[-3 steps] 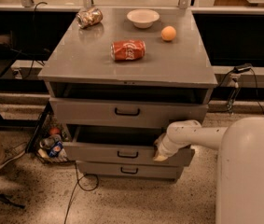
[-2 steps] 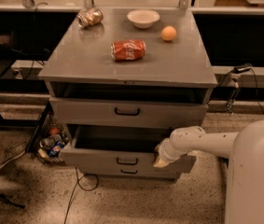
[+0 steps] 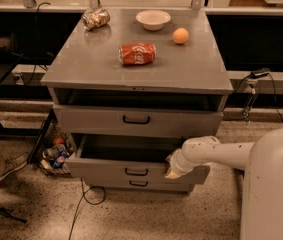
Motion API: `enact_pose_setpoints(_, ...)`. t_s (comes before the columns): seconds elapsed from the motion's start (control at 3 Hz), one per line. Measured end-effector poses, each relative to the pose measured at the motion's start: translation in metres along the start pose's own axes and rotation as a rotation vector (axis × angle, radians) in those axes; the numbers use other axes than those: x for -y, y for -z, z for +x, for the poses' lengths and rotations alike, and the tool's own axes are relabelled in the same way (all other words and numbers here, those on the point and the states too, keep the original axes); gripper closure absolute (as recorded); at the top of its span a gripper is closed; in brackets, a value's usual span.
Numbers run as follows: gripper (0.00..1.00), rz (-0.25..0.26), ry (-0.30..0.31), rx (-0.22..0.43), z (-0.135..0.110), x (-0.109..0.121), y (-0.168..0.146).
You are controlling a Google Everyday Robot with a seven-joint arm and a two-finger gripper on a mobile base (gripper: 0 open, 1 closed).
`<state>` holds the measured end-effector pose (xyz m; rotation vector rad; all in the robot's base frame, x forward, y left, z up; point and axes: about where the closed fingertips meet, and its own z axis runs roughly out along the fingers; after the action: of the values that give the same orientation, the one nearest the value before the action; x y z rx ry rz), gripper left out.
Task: Open middle drawer
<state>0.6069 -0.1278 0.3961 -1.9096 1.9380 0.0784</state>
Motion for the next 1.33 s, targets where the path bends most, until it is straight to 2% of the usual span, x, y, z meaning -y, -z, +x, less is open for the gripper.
enact_pose_setpoints(1.0,0.04,-0.012,0.005,0.008,0.000,-0.007,-0.004)
enact_pose_setpoints(1.33,0.00,-0.016,0.015,0.012,0.000,-0.017,-0.004)
